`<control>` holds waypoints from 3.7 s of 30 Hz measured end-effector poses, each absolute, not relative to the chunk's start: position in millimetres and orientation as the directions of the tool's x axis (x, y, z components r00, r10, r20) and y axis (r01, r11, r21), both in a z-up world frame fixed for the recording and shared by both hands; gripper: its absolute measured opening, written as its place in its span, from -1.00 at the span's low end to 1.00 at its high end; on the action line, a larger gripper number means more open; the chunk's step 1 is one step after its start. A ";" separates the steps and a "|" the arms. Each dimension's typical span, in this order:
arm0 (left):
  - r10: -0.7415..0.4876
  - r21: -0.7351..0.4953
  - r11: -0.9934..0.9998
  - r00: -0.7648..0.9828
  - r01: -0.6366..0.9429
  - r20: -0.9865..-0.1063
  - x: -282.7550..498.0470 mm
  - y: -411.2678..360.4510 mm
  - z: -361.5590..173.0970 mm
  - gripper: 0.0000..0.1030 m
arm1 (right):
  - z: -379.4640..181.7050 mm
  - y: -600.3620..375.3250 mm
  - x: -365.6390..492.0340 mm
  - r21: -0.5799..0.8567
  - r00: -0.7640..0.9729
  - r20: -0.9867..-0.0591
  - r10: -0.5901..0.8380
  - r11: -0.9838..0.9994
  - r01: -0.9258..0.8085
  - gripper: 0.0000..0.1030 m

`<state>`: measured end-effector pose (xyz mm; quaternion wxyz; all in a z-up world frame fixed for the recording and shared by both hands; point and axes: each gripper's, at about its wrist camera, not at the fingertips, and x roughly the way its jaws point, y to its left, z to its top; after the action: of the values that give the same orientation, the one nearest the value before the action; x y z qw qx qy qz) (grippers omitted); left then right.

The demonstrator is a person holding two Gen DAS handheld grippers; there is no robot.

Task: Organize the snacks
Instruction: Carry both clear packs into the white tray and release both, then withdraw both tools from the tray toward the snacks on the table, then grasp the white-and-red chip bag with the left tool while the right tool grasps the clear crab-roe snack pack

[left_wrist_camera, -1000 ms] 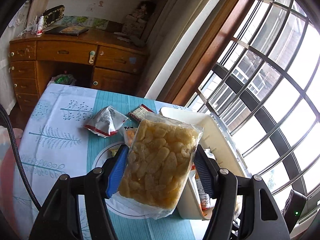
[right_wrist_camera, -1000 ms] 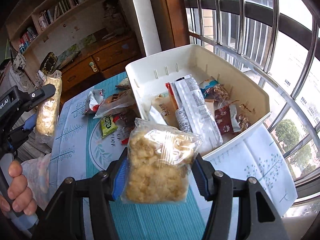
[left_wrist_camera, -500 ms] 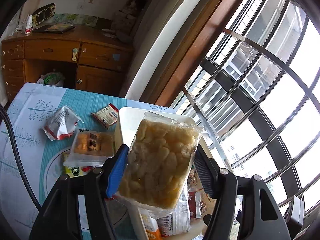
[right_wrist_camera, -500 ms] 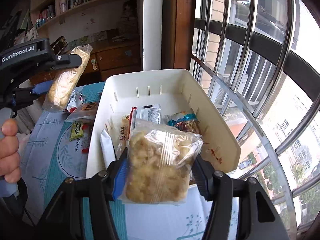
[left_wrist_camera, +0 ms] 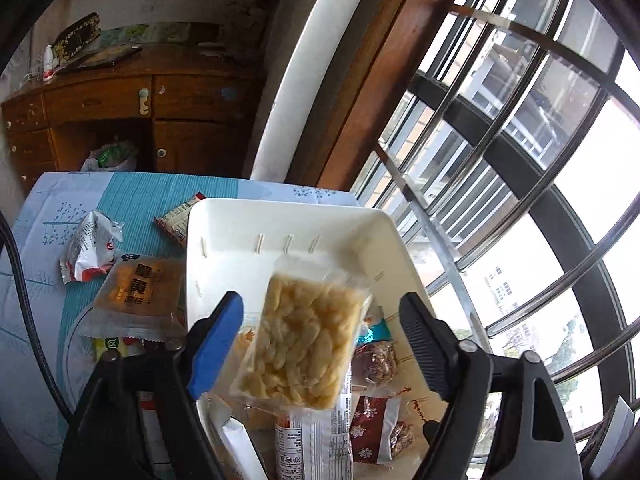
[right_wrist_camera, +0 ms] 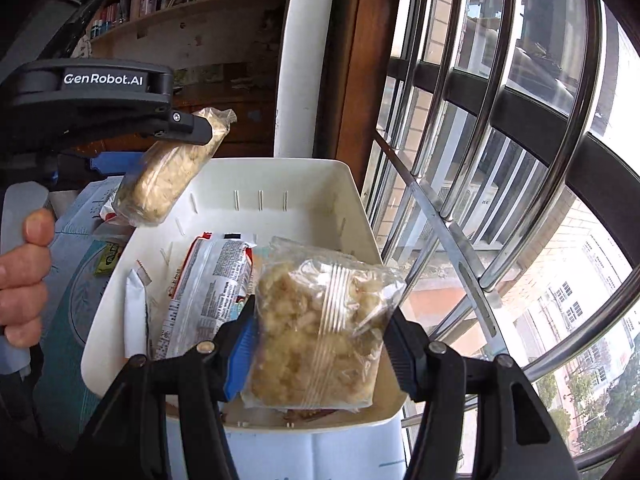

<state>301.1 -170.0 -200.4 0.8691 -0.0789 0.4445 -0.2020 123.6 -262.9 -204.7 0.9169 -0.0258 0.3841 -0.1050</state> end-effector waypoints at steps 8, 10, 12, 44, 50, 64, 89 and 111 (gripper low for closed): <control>-0.349 -0.270 0.936 0.484 0.226 -0.802 311.4 -174.3 -211.9 0.65 | -208.4 -276.3 125.7 -0.121 0.672 -0.707 -0.222 0.973 0.194 0.43; -0.341 -0.270 0.939 0.482 0.214 -0.807 311.7 -170.1 -213.3 0.65 | -207.4 -276.3 125.6 -0.120 0.677 -0.700 -0.225 0.973 0.199 0.45; -0.333 -0.267 0.942 0.481 0.202 -0.811 310.3 -164.0 -212.6 0.65 | -207.0 -274.6 126.0 -0.116 0.677 -0.701 -0.225 0.972 0.203 0.46; -0.137 -0.058 0.985 0.521 0.164 -0.842 335.4 4.0 -186.8 0.65 | -182.4 -152.2 165.9 -0.006 0.719 -0.670 -0.183 0.970 0.241 0.58; -0.131 -0.027 0.977 0.502 0.209 -0.855 356.7 27.6 -187.5 0.65 | -179.7 -119.1 188.3 0.048 0.738 -0.658 -0.146 0.971 0.235 0.62; -0.085 0.064 0.934 0.394 0.351 -0.915 414.6 36.8 -219.5 0.65 | -190.3 -61.6 241.9 0.114 0.724 -0.683 -0.096 0.965 0.236 0.69; -0.099 -0.020 0.904 0.162 0.428 -0.982 477.5 11.7 -326.0 0.65 | -251.5 -40.8 291.5 -0.043 0.584 -0.786 -0.204 0.960 0.277 0.80; -0.198 -0.113 0.914 0.185 0.389 -0.963 484.6 26.5 -335.9 0.61 | -282.9 -30.0 312.1 -0.204 0.552 -0.767 -0.327 0.940 0.274 0.93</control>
<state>484.6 26.5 -335.9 0.7658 0.0784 0.6089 -0.1915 312.1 -30.0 -282.9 0.8803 -0.0301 0.4416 -0.1709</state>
